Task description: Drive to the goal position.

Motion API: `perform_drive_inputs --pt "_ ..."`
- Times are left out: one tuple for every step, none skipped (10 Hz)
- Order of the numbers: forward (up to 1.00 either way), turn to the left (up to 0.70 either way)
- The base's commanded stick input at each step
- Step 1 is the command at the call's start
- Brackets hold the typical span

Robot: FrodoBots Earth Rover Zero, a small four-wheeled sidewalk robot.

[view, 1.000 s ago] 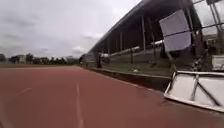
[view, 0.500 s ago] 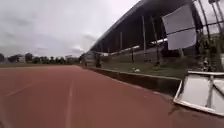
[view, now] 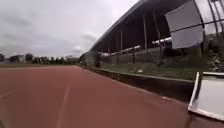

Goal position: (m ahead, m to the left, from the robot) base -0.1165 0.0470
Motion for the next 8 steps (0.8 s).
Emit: perform_drive_inputs --pt "0.70 0.03" --pt "0.70 0.06" --pt "0.70 0.09" --pt "0.70 0.12" --pt "0.70 0.14" --pt "0.70 0.14" --pt "0.70 0.14" --pt "0.70 0.14"
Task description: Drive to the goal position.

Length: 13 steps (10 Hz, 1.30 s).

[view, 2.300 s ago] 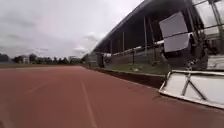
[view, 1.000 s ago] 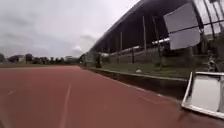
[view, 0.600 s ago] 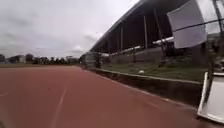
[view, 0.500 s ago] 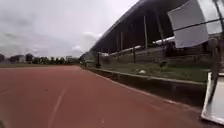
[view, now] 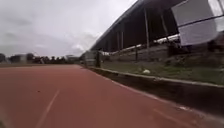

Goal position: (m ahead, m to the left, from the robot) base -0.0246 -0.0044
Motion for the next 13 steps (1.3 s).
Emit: perform_drive_inputs --pt "0.70 0.14" --pt "0.70 0.14" --pt "0.70 0.14" --pt "0.70 0.14" --pt "0.70 0.14" --pt "0.70 0.14" --pt "0.70 0.13" --pt "0.70 0.09" --pt "0.70 0.05" --pt "0.70 0.01" --pt "0.70 0.08" --pt "0.70 0.14" --pt "0.70 0.14"
